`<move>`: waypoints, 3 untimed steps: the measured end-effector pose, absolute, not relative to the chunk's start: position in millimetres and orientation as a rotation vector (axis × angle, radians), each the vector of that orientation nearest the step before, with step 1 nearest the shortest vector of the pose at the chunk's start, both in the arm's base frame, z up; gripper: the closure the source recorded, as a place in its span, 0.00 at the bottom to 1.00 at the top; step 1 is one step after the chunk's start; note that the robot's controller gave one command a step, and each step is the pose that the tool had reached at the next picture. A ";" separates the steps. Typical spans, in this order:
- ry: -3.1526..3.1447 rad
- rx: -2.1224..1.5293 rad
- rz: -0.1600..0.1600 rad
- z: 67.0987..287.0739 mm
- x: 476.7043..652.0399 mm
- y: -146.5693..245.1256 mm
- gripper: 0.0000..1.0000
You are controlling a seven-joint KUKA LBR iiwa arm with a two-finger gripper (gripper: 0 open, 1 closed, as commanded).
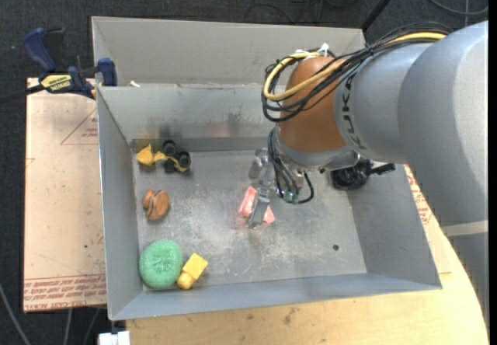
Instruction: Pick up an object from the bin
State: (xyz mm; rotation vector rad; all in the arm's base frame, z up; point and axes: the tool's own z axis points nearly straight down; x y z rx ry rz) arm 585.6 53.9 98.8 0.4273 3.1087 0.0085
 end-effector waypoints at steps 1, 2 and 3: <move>3.052 0.739 0.003 77.2 571.5 44.4 0.00; 3.099 0.464 0.003 72.0 560.4 40.9 1.00; 3.099 0.462 0.002 72.0 560.4 41.0 1.00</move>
Offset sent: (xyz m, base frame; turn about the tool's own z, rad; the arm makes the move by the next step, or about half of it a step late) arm -0.0278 -0.0131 -0.0288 0.0234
